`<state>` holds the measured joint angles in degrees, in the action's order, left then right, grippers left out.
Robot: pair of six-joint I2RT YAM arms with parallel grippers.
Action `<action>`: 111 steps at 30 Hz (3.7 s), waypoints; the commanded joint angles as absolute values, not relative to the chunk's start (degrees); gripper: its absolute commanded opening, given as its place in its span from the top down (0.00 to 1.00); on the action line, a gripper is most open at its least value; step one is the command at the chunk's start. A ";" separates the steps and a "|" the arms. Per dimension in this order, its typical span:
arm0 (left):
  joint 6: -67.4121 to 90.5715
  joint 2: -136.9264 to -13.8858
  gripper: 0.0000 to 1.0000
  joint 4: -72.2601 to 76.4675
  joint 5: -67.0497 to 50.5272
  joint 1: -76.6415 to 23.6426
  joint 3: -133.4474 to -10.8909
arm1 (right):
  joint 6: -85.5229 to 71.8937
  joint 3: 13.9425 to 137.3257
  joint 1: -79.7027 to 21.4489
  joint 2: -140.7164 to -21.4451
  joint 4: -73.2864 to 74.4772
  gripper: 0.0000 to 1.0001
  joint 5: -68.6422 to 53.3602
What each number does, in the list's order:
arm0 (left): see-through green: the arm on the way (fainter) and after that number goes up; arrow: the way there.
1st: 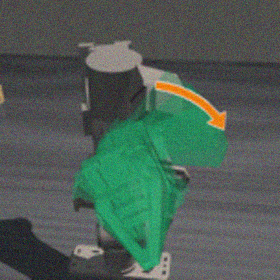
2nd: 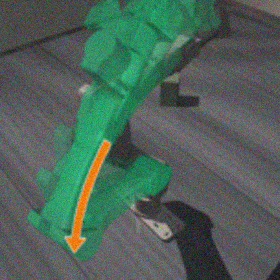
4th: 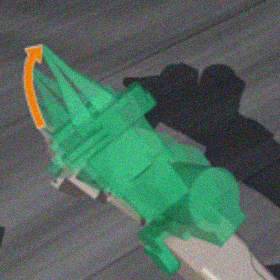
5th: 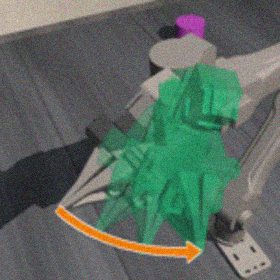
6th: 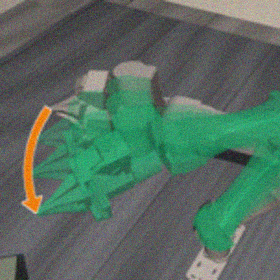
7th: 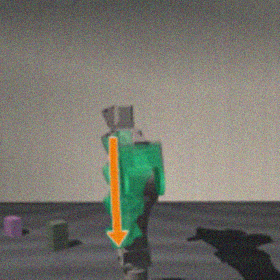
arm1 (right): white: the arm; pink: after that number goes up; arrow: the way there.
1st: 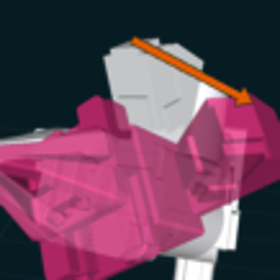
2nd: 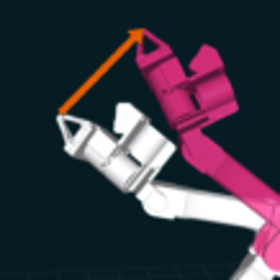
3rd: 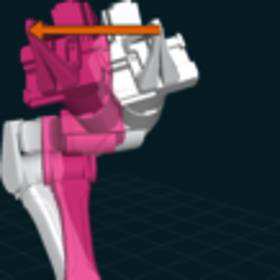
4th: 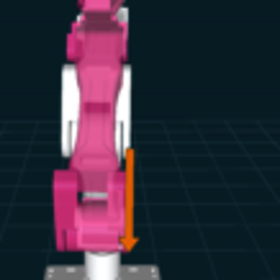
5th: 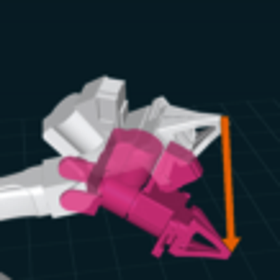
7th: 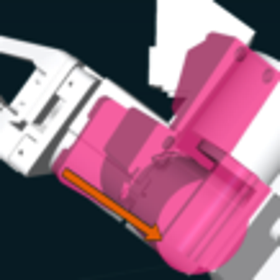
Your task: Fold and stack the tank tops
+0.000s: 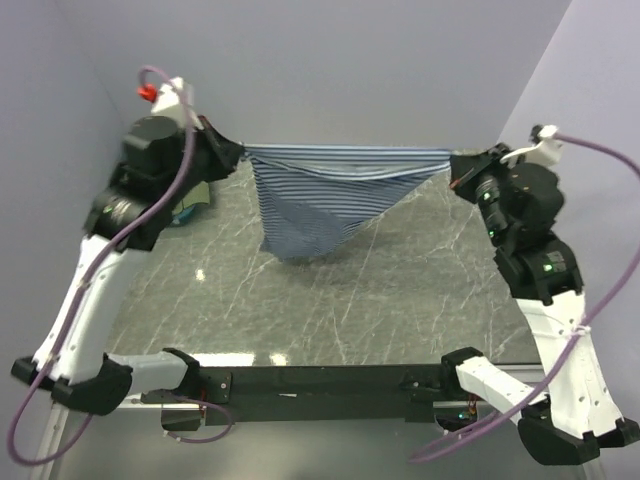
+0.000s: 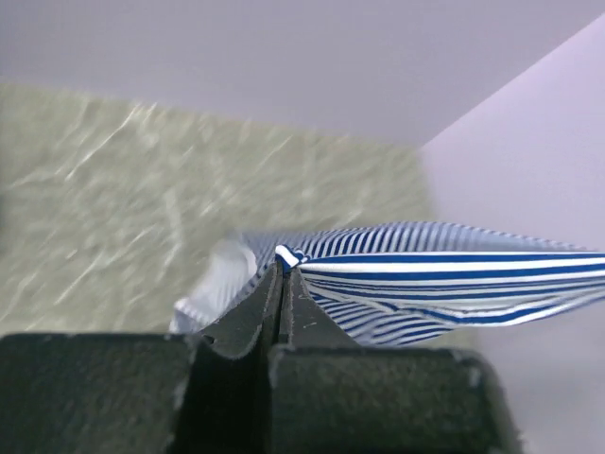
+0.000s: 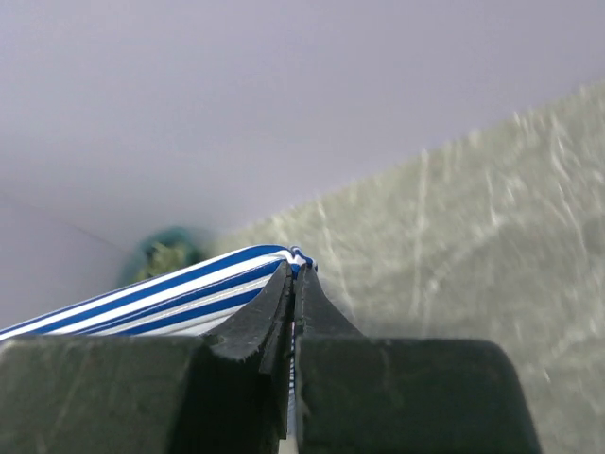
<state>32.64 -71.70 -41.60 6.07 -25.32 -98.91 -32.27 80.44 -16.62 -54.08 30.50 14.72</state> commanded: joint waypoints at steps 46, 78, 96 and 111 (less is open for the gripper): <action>61.87 -60.39 0.87 -3.25 -19.42 -12.12 -37.65 | -35.33 38.53 -11.51 -54.77 16.44 0.73 -1.04; 54.93 -89.64 0.67 -11.07 -5.37 -16.96 -58.44 | -43.06 43.14 -38.57 -72.32 9.50 0.51 6.85; 49.04 -109.33 0.67 -21.09 -3.69 -9.76 -85.69 | -41.75 71.53 -61.08 -103.78 16.69 0.57 13.35; 48.43 -110.83 0.68 -18.90 -5.98 -9.58 -85.25 | -39.64 77.69 -65.83 -111.79 21.88 0.56 18.28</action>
<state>49.98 -111.02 -20.78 -5.06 -9.61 -84.25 -40.75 74.91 -64.90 -110.96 21.12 15.35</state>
